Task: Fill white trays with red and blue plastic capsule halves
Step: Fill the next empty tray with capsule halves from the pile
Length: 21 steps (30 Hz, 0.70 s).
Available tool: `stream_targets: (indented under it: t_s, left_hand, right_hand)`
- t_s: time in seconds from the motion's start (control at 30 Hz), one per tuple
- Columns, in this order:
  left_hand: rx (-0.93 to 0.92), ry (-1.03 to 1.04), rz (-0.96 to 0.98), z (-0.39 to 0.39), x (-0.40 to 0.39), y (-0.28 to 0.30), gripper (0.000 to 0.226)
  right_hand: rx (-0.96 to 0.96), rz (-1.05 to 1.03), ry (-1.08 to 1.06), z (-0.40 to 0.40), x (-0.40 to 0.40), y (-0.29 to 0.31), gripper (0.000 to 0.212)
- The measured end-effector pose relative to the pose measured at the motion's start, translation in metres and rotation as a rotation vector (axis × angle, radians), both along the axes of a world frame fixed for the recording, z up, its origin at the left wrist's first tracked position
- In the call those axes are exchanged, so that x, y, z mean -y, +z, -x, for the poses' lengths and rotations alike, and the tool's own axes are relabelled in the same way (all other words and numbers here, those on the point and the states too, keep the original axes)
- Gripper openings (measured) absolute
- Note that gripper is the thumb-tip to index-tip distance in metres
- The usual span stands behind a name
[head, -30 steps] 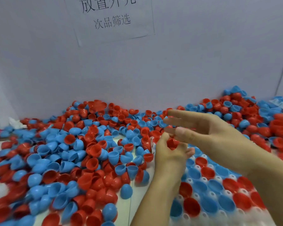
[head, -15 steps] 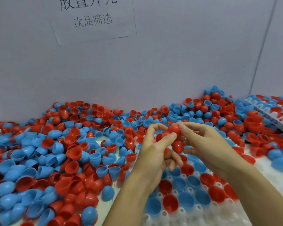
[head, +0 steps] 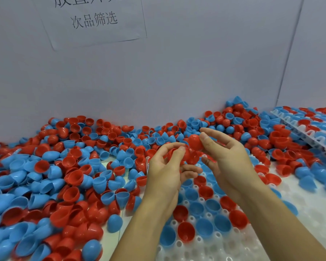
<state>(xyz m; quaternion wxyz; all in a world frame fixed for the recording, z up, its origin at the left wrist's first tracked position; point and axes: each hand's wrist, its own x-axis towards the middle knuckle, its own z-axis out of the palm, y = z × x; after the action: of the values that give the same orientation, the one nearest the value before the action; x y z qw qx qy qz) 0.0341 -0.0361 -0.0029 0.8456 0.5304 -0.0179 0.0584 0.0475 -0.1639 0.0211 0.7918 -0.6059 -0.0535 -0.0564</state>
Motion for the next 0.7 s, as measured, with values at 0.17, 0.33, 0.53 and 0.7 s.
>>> stream_targets:
  t_s: [0.17,0.33,0.53,0.7]
  left_hand:
    - [-0.012,0.097,-0.026,-0.004,-0.003,-0.003,0.014]
    - [-0.04,0.149,-0.07,-0.005,-0.005,-0.004,0.026]
    - [0.062,0.113,-0.38,0.001,-0.008,-0.002,0.016]
    - [0.226,0.105,-0.672,0.007,-0.008,0.001,0.018]
  right_hand:
    - [-0.039,-0.156,-0.026,-0.001,0.0,0.002,0.038]
    - [-0.053,-0.1,-0.1,-0.002,-0.002,0.0,0.036]
    - [0.075,0.228,-0.357,-0.001,-0.007,-0.005,0.014]
    - [0.257,0.372,-0.274,0.004,-0.009,0.0,0.009]
